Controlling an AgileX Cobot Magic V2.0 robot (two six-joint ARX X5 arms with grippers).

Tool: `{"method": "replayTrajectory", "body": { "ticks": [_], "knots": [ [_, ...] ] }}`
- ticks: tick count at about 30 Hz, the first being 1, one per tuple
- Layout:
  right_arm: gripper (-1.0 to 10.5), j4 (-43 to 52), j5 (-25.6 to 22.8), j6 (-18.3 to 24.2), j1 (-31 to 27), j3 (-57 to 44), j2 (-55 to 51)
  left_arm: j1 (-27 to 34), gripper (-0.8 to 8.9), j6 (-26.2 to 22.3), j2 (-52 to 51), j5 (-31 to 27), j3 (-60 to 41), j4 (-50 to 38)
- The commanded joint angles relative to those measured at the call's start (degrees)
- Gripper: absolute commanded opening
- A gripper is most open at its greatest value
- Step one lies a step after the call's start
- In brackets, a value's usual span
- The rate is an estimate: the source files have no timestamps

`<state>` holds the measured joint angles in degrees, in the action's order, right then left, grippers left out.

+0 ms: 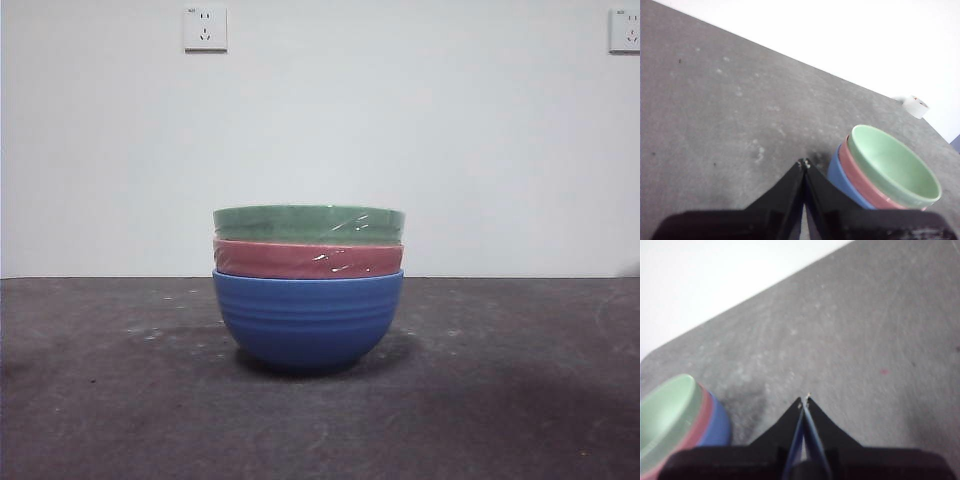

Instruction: Pick up the green bowl on the top,put the green bowl on the left,pick up the red bowl in the middle,put the red bowl on the right

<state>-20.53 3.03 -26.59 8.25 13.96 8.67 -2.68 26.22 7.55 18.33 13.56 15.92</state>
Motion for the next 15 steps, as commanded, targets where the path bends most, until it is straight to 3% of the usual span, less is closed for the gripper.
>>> {"method": "replayTrajectory", "body": {
  "ticks": [1, 5, 15],
  "knots": [
    [-0.1, -0.9, 0.1, 1.1, 0.1, 4.8, 3.6, 0.1, -0.07, -1.0, 4.5, 0.2, 3.6, 0.3],
    [-0.1, -2.1, 0.7, 5.7, 0.1, 11.5, 9.4, 0.1, -0.07, -5.0, 11.5, 2.5, 9.7, 0.6],
    [0.0, -7.8, 15.3, 19.3, 0.1, 27.7, 27.0, 0.0, -0.06, -19.1, 31.2, 14.4, 27.8, 8.1]
  ]
}}
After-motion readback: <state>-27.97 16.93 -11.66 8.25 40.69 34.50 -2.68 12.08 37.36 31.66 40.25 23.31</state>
